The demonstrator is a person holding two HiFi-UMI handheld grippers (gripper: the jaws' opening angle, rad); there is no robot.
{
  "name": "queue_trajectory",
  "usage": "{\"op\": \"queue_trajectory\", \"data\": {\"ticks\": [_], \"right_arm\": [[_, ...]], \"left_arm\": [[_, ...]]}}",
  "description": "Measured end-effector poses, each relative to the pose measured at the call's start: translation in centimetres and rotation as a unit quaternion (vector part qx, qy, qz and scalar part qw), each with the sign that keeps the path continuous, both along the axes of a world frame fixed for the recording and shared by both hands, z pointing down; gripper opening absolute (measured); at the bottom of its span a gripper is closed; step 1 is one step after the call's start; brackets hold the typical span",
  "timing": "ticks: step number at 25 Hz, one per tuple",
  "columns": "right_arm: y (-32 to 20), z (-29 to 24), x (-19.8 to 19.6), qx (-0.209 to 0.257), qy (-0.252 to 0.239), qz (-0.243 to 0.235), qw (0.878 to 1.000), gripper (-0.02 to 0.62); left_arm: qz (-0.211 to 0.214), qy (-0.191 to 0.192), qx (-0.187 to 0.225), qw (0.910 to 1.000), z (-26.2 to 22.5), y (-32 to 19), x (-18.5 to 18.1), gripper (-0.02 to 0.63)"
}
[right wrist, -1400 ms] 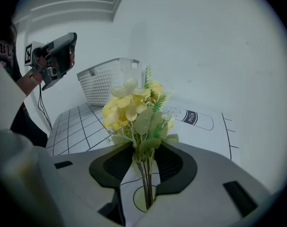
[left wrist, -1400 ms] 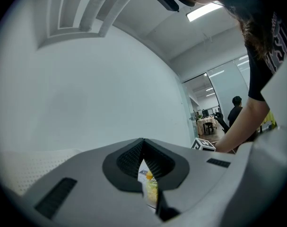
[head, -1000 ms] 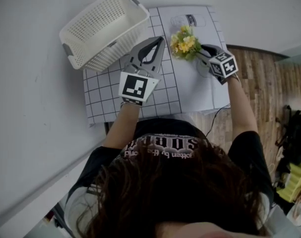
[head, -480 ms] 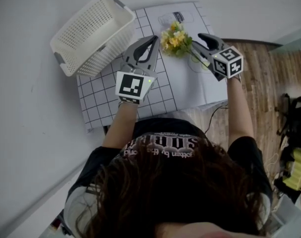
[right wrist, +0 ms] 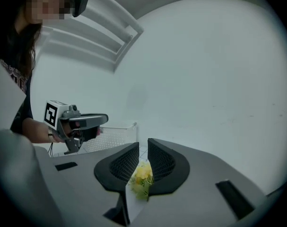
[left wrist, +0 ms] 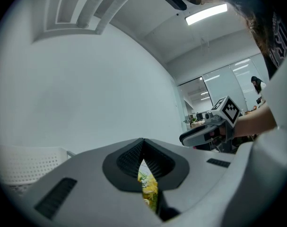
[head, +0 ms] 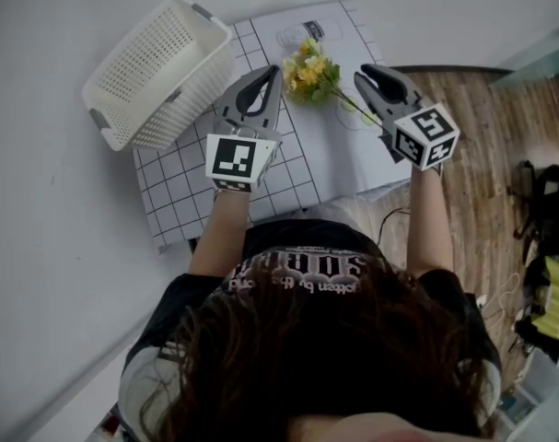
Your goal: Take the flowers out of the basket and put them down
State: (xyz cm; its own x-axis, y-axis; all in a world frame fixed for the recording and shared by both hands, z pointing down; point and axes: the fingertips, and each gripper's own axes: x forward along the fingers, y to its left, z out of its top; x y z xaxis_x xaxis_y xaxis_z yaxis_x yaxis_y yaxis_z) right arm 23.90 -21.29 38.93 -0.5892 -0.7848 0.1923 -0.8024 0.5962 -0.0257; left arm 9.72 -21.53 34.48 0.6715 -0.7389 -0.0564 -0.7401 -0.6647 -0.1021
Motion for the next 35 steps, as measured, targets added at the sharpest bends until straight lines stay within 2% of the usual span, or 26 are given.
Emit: {"op": "queue_trajectory", "data": {"ticks": [9,18,35], "right_arm": [[2.7,-3.6,1.3,0.054,-0.035,0.037,0.997,0.028],[4.0,-3.9,2.5,0.068,-0.052,0.068,0.994,0.023],[5.0,-3.3,4.3,0.082,-0.047,0.092,0.991,0.021]], "left_arm": [[0.001,0.003,0.001,1.0,0.0,0.4,0.6,0.002],[0.003,0.006,0.0,1.0,0.2,0.8,1.3,0.002],[0.001,0.003,-0.003,1.0,0.5,0.9,1.7,0.002]]}}
